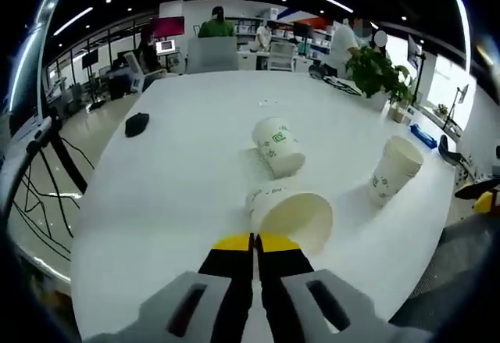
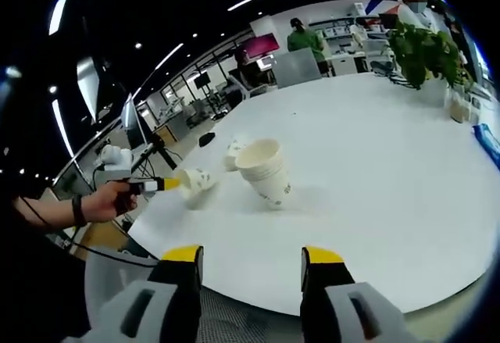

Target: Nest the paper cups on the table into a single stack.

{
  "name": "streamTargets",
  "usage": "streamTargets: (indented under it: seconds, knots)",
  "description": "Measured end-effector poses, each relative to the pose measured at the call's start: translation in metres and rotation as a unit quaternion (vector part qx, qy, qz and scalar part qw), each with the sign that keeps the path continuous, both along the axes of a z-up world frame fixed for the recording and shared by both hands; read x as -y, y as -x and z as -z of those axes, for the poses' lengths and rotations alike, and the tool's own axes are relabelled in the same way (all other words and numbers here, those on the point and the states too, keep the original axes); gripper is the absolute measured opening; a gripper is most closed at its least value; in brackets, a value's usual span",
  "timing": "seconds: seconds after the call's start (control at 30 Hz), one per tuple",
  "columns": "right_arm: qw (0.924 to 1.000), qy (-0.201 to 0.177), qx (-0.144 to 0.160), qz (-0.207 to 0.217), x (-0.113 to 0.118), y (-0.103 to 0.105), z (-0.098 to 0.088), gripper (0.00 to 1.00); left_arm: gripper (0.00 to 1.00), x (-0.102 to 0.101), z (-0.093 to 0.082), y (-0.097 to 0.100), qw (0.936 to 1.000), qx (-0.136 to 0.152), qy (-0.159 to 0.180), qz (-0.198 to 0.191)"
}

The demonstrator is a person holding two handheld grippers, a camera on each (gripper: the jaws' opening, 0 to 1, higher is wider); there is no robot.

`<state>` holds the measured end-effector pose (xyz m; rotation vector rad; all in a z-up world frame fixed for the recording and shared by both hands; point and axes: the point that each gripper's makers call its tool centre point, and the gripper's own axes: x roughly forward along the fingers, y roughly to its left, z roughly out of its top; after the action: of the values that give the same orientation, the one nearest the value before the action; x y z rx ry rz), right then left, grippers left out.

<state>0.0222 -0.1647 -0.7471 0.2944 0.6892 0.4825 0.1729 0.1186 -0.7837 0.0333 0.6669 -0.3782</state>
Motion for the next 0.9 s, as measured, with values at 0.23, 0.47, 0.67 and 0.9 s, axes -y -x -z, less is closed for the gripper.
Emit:
streamTargets:
  seconds: [0.23,0.47,0.67,0.9]
  knots:
    - [0.9999,-0.002,0.001,-0.015,-0.005,0.003,0.000,0.49,0.00,0.012,-0.021,0.003,0.9999,0.014,-0.001,0.009]
    - [0.9997,-0.011,0.005,-0.019,-0.006,0.002,-0.002,0.49,0.00,0.031,-0.047,-0.001,0.9989,0.035,0.005,0.031]
    - [0.9997,-0.016,0.006,-0.020,-0.006,0.001,-0.002,0.49,0.00,0.049,-0.057,0.000,0.9976,0.050,0.014,0.045]
    - [0.9996,-0.016,0.007,-0.020,-0.005,0.000,-0.002,0.49,0.00,0.066,-0.070,-0.003,0.9958,0.055,0.028,0.067]
